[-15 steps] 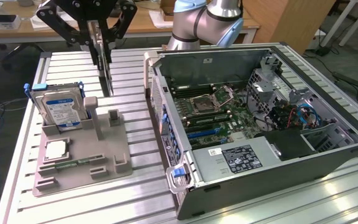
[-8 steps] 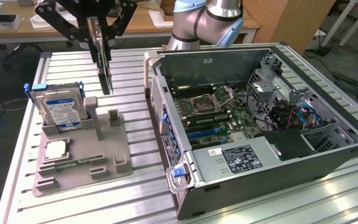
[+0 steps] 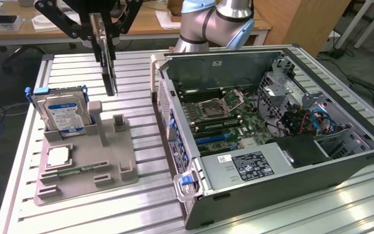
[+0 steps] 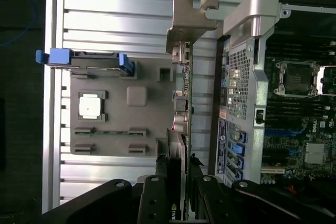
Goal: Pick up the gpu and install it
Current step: 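Pick up the gpu and move the gpu toward the slot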
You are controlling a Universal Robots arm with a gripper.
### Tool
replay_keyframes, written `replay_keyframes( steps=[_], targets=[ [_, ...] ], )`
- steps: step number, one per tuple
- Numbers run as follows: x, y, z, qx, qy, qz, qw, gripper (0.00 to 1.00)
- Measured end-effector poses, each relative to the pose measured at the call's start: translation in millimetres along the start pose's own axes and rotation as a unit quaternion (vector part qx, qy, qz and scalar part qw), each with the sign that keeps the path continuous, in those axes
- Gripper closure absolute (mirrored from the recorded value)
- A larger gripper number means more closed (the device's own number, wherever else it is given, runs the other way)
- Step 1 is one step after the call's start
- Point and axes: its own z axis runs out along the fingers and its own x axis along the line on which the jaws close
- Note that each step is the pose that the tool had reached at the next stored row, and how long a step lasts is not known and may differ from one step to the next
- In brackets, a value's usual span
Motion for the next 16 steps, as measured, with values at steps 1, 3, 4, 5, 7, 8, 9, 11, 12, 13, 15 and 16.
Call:
replay_keyframes(
  steps=[1, 3, 4, 5, 7, 8, 9, 11, 12, 13, 15, 16],
  targets=[
    [0.0, 0.0, -0.6, -0.0001, 0.0, 0.0, 1.0, 0.74],
    [-0.1, 0.0, -2.6, -0.0001, 0.0, 0.0, 1.0, 0.74],
    [-0.2, 0.1, -3.7, -0.0001, 0.0, 0.0, 1.0, 0.74],
    [-0.2, 0.1, -4.7, -0.0003, 0.0, 0.0, 1.0, 0.74],
    [-0.3, 0.1, -5.7, -0.0008, 0.0, 0.0, 1.0, 0.74],
    [-0.3, 0.1, -5.8, -0.0015, 0.0, 0.0, 1.0, 0.74],
    [-0.3, 0.1, -5.8, -0.0016, 0.0, 0.0, 1.0, 0.74],
    [-0.8, 0.0, -5.6, -0.0017, -0.0001, 0.0, 1.0, 0.74],
    [-2.3, -0.1, -5.6, -0.0018, -0.0001, 0.0, 1.0, 0.74],
    [-4.0, -0.1, -5.6, -0.0019, 0.0, 0.0, 1.0, 0.74],
    [-8.5, -0.2, -5.3, -0.0021, 0.0, 0.0, 1.0, 0.74],
    [-11.1, -0.3, -5.1, -0.0021, 0.0, 0.0, 1.0, 0.74]
  ],
)
